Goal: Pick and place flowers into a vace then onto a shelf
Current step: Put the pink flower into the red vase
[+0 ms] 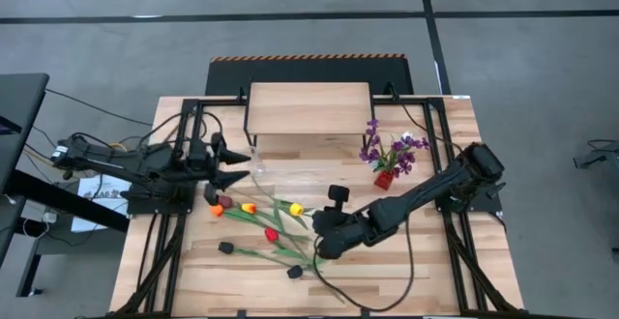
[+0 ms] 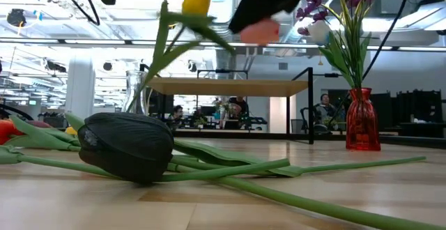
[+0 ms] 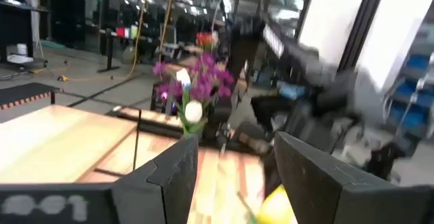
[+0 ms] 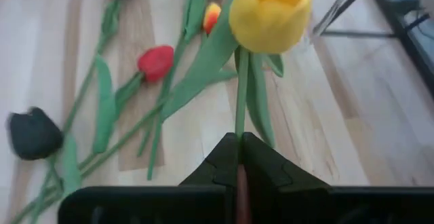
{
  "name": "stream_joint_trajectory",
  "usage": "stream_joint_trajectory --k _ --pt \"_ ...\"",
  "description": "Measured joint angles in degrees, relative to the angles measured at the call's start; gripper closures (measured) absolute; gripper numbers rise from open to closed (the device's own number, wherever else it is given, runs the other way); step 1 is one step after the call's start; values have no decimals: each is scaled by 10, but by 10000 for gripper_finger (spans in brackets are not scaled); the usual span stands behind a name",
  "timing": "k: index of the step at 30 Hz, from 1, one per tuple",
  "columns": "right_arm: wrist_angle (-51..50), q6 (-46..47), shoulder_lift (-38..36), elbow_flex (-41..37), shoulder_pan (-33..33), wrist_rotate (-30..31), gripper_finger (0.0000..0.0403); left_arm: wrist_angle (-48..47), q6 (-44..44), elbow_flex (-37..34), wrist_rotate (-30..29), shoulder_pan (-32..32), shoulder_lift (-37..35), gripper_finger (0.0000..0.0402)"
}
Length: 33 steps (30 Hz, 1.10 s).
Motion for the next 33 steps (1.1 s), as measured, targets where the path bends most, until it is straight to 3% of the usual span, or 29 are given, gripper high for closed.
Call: stream_joint_trajectory --k 7,19,33 --pt "19 -20 -28 0 15 1 395 1 19 0 9 0 39 216" --pt "30 -15 -112 1 36 -4 395 1 36 0 10 0 23 216" --pt "-46 85 -232 1 43 -101 395 -25 36 0 84 0 19 216"
